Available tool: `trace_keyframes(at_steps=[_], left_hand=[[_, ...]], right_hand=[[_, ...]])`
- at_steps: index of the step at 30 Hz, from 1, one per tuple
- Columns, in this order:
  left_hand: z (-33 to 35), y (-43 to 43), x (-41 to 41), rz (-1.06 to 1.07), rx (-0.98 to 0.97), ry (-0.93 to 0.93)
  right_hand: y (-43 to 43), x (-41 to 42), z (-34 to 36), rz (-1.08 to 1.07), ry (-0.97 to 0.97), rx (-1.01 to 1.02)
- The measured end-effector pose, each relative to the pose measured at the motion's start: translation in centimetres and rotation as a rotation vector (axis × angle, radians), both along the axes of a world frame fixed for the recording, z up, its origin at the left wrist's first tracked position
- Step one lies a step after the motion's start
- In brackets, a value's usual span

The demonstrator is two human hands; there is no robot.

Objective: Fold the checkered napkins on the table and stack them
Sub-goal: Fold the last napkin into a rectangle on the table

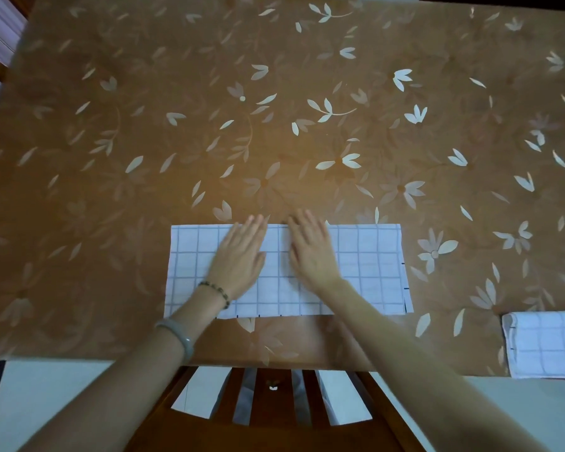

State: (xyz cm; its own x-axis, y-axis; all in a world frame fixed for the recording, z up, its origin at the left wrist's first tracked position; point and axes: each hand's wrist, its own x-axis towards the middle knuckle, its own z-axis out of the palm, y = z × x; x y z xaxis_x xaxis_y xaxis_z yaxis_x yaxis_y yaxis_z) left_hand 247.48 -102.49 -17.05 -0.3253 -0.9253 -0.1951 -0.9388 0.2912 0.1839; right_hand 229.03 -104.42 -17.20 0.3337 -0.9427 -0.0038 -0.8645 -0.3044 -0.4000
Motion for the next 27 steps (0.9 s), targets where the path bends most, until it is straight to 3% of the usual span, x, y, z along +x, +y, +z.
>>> trace_keyframes(at_steps=[5, 11, 16, 22, 27], left_hand=[[-2.2, 0.7, -2.0, 0.030, 0.037, -0.100], [-2.4, 0.7, -1.9, 0.068, 0.048, -0.108], [-2.5, 0.9, -1.6, 0.103, 0.043, -0.081], [-2.8, 1.3, 2.3, 0.295, 0.048, -0.110], [-2.4, 2.0, 5.4, 0.454, 0.041, -0.131]], right_hand=[[1.0, 3.5, -1.3, 0.104, 0.124, 0.114], [0.4, -0.4, -2.6, 0.093, 0.258, 0.130], [-0.4, -7.4, -2.4, -0.057, 0.310, 0.159], [-0.7, -14.7, -2.1, -0.160, 0.370, 0.162], [-0.8, -13.8, -1.4, -0.290, 0.388, 0.121]])
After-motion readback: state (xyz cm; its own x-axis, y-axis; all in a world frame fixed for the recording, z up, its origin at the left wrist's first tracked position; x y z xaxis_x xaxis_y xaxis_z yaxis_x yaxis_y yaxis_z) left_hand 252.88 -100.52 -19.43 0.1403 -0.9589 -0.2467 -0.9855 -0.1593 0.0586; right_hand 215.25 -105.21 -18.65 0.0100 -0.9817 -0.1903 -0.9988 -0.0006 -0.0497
